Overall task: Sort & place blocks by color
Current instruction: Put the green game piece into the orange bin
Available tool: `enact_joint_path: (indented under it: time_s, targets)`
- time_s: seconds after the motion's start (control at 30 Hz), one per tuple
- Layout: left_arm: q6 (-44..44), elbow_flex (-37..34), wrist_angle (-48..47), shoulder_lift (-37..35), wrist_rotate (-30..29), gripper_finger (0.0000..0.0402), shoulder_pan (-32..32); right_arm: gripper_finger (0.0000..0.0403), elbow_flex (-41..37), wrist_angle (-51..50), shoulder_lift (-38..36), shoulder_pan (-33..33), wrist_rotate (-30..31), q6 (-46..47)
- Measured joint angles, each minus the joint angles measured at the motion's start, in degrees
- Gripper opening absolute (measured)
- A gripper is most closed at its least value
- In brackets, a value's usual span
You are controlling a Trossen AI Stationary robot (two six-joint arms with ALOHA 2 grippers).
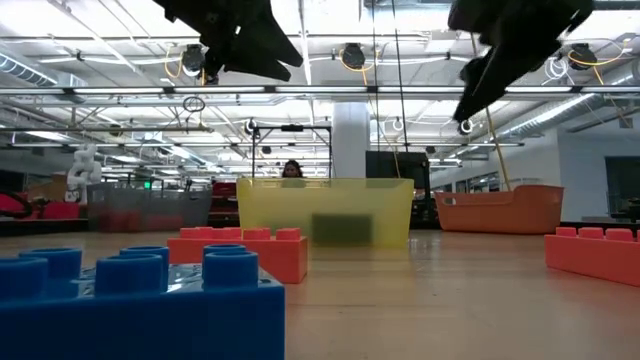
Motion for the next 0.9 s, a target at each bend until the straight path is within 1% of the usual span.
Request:
enact_joint_path:
  time_s: [0.13, 0.27, 0.37, 0.43, 0.6, 0.77, 0.9]
  targets:
    - [1.27, 0.0, 0.44, 0.0, -0.28, 0.0182, 0.13, 0.0301, 2.1, -10.27, 0.82, 4.65, -0.65, 9.4]
    - [2.97, 0.0, 0.55, 0.0, -0.31, 0.0182, 0.22, 0.0301, 2.2, -18.28, 1.43, 8.25, -4.58, 22.31]
    - [4.41, 0.0, 0.58, 0.0, -0.31, 0.0182, 0.28, 0.0301, 2.2, -22.07, 1.53, 10.41, -7.94, 32.63]
    - [6.04, 0.0, 0.7, 0.0, -0.31, 0.0182, 0.28, 0.0301, 2.24, -23.15, 1.46, 11.59, -10.08, 39.16]
    - [8.77, 0.0, 2.77, 0.0, -0.31, 0.0182, 0.8, 0.0301, 2.24, -24.46, 1.51, 14.07, -17.64, 54.87]
    - [11.44, 0.0, 2.72, 0.0, -0.3, 0.0182, 1.59, 0.0301, 2.16, -24.39, 2.0, 17.52, -18.1, 68.42]
    - [12.33, 0.0, 1.65, 0.0, -0.28, 0.0182, 2.03, 0.0301, 1.33, -23.08, 4.42, 20.2, -18.26, 76.08]
